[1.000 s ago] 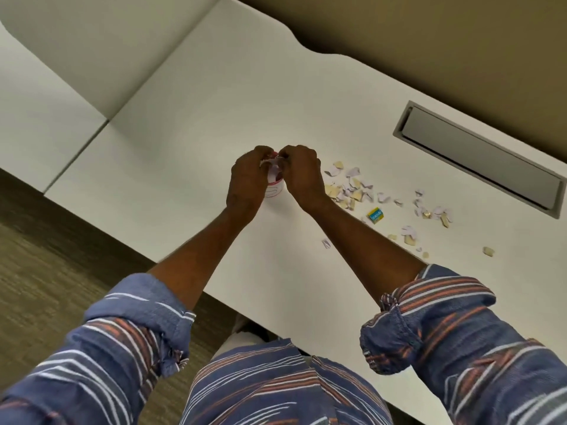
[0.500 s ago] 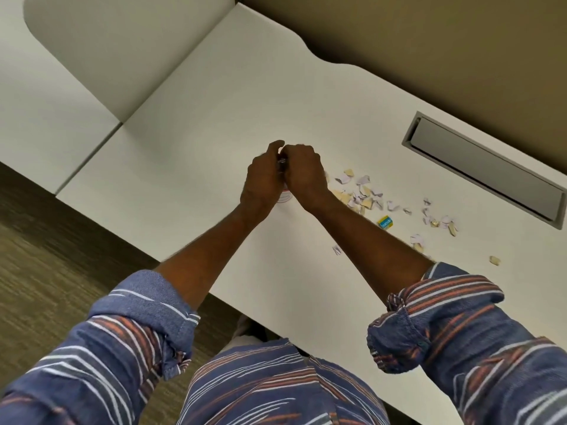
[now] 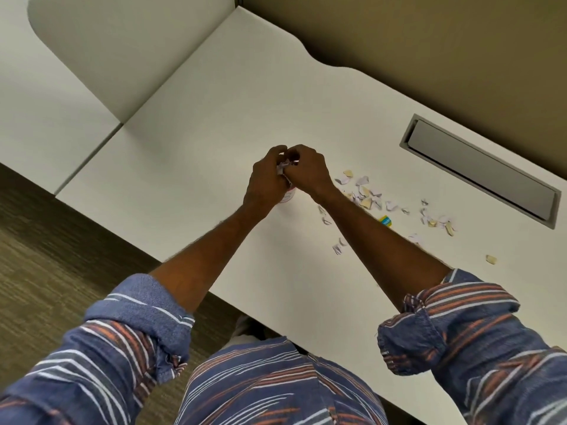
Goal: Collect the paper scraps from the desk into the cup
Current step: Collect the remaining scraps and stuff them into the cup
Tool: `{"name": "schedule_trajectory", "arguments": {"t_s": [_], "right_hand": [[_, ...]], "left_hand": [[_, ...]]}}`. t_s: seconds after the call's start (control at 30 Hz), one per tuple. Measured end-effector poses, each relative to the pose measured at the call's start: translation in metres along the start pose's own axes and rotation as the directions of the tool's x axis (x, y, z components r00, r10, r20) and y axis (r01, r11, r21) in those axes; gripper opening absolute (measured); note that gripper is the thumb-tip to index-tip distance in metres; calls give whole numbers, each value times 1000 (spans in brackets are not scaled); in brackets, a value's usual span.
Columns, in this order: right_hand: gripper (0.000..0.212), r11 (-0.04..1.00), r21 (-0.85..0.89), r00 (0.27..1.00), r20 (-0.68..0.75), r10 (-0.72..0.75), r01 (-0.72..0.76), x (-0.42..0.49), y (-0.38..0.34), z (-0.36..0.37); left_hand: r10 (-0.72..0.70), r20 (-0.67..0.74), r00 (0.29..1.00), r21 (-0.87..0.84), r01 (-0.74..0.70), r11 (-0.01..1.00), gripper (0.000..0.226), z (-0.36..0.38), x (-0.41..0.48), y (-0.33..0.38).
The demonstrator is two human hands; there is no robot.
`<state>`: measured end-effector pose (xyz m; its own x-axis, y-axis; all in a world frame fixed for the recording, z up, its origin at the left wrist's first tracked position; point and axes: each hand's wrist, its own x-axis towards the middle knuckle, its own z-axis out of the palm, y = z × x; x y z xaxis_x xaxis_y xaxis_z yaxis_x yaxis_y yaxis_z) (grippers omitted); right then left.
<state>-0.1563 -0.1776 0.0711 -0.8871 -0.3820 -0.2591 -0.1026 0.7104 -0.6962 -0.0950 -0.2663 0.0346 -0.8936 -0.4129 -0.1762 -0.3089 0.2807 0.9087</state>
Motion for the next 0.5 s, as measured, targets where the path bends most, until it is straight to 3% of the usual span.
{"name": "schedule_trajectory", "arguments": {"t_s": [0.17,0.33,0.4,0.5], "right_hand": [[28,1000,19,999,-48,-14,15,-4,7,-2],[15,989,-122,989,-116,-93,79,-8,15,4],[12,969,-215,985,-97,-143,119,-7,18,8],[14,940,-288,979,-41,-202,182,-7,19,13]], "left_hand": [[77,7,997,-31,-77,997,55,1,-7,3],[80,-61,995,-55,-83,995,41,0,-12,3],[113,-106,988,26,-111,993,37,-1,-13,1],[152,-105,983,305,-114,946,36,-5,-10,-5]]}}
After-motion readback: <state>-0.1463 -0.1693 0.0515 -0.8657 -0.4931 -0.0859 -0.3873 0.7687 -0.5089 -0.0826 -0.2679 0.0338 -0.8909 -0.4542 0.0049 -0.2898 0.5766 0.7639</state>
